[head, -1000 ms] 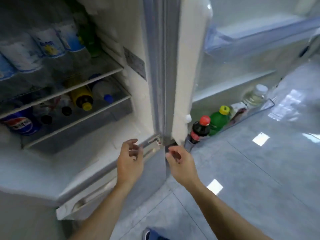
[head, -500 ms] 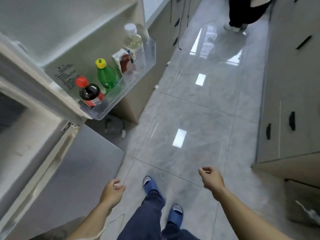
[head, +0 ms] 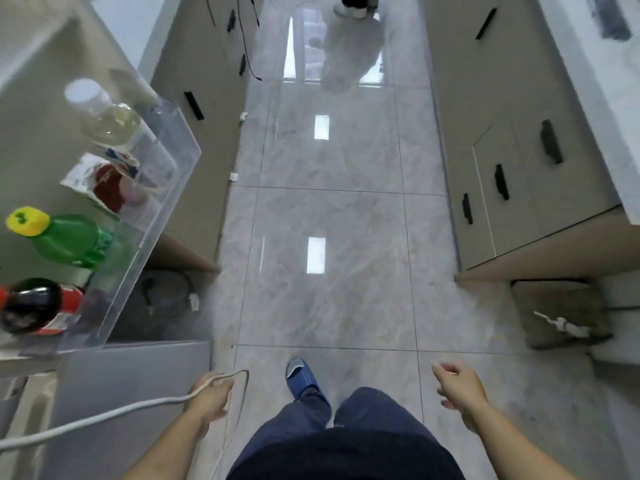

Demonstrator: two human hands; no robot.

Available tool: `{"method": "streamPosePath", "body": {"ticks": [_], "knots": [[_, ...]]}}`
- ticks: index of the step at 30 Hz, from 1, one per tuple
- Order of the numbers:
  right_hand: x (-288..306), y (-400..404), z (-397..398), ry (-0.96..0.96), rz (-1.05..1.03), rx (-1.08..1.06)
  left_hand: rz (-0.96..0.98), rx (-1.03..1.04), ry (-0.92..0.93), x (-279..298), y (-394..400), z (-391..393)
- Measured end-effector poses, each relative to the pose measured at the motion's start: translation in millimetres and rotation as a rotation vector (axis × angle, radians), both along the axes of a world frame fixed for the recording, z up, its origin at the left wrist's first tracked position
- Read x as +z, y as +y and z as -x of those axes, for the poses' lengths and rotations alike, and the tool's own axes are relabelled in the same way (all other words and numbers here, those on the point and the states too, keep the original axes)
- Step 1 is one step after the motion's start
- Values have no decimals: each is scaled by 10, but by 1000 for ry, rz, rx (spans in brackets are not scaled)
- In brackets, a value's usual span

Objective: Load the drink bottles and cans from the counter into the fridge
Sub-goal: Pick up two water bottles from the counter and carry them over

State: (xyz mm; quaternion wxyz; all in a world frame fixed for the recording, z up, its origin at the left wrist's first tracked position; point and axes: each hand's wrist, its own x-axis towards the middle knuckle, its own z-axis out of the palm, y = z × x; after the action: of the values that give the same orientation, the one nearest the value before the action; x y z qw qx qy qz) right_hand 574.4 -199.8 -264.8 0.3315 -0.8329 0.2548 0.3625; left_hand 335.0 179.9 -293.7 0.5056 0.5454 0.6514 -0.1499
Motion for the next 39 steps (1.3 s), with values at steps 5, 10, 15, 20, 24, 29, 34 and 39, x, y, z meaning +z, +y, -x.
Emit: {"method": "streamPosePath", "body": {"ticks": [5, 10, 15, 20, 24, 29, 34, 39], "knots": [[52, 96, -120, 17, 5, -49, -46, -124, -133, 92, 483, -975], [-10, 160, -398, 69, 31, -81, -42, -161, -253, 209, 778, -1918], [-150, 263, -1036, 113, 60, -70, -31, -156, -224, 157, 918, -2552], [-149, 580, -2173, 150, 67, 1, -44, -79, -140, 179, 983, -2903], [-65, 1133, -3287, 75, -17, 113, -48, 23, -89, 152, 1018, -3142], [122, 1962, -4446, -8, -111, 259, -25, 136, -34, 89, 1136, -3431], [133, 2818, -5197, -10, -166, 376, -18, 260, -1, -90, 1337, -3664], [88, 3580, -5725, 0, -162, 515, 20, 374, 21, -332, 1746, -3992]]}}
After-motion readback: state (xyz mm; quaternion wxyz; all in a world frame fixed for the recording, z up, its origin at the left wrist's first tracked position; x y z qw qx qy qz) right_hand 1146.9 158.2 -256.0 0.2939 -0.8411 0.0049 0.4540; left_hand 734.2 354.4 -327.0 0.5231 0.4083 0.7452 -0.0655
